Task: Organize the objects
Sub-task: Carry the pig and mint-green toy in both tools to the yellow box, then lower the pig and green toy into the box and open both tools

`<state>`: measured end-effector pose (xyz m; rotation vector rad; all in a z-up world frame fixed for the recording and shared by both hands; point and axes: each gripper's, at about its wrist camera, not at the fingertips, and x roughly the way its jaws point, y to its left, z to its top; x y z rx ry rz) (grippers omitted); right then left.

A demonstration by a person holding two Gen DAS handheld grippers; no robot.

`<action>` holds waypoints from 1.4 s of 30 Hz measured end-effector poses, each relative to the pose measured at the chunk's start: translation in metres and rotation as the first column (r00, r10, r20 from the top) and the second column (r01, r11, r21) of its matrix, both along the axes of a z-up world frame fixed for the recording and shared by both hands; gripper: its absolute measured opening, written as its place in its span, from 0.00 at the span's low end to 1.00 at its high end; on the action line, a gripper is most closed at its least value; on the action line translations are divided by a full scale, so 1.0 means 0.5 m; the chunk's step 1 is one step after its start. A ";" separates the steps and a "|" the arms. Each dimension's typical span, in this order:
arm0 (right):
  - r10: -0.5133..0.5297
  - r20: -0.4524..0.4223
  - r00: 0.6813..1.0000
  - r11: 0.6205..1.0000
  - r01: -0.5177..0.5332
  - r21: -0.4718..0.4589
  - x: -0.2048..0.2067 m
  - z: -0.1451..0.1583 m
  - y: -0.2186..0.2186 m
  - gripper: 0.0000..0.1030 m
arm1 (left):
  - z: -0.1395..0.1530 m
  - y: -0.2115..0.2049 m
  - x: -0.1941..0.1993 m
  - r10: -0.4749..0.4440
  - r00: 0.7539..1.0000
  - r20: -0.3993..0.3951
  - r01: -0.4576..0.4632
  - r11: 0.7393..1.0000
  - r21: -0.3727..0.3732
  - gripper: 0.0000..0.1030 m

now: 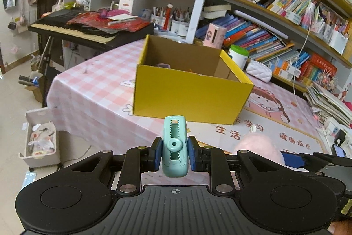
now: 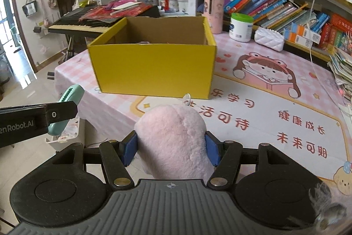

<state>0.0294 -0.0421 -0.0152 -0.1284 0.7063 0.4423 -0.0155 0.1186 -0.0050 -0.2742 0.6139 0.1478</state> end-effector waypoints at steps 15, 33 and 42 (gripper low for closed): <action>0.026 0.069 0.997 0.999 -0.024 -0.029 -0.011 0.036 0.046 0.58 | 0.019 0.040 0.002 0.006 0.999 0.049 -0.004 0.999 -0.039 0.22; -0.001 0.265 0.964 1.000 -0.007 0.030 0.187 0.125 0.041 0.58 | 0.073 0.045 0.179 0.050 0.988 0.147 -0.049 0.999 -0.007 0.22; 0.032 0.290 0.956 0.999 -0.038 0.015 0.323 0.130 0.045 0.58 | 0.049 0.027 0.296 0.069 0.992 0.105 -0.074 0.996 0.043 0.22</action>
